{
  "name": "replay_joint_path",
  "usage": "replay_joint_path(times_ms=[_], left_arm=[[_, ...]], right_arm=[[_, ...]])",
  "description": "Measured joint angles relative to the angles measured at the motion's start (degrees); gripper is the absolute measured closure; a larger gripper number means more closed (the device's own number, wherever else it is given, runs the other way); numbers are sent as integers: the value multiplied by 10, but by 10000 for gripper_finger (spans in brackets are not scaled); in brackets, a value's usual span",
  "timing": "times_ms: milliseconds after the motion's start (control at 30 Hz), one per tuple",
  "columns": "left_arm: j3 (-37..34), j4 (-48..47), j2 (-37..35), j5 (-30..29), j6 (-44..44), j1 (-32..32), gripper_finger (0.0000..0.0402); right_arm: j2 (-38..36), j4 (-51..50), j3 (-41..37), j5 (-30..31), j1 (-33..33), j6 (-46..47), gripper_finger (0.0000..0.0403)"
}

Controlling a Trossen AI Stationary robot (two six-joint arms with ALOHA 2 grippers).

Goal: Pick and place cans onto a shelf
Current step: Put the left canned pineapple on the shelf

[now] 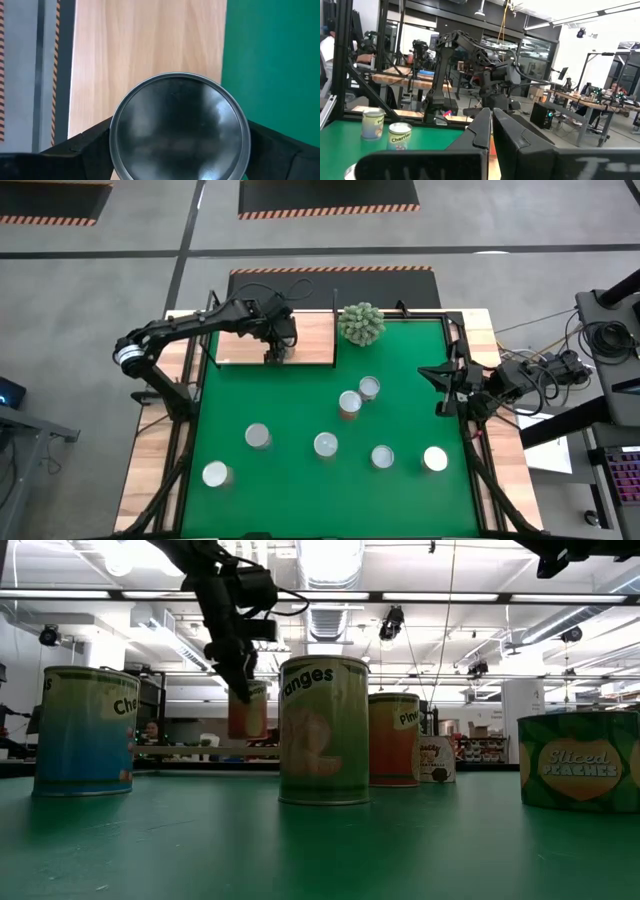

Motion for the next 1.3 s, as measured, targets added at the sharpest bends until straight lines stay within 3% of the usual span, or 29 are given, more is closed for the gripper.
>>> replay_joint_path(times_ms=[500, 867, 1300], left_arm=[[1, 12, 3, -4, 6, 0, 65], [63, -64, 2, -4, -4, -12, 65], [32, -36, 9, -4, -8, -13, 65]], right_arm=[[0, 0, 0, 0, 0, 0, 394], [0, 0, 0, 0, 0, 0, 394], [0, 0, 0, 0, 0, 0, 394]])
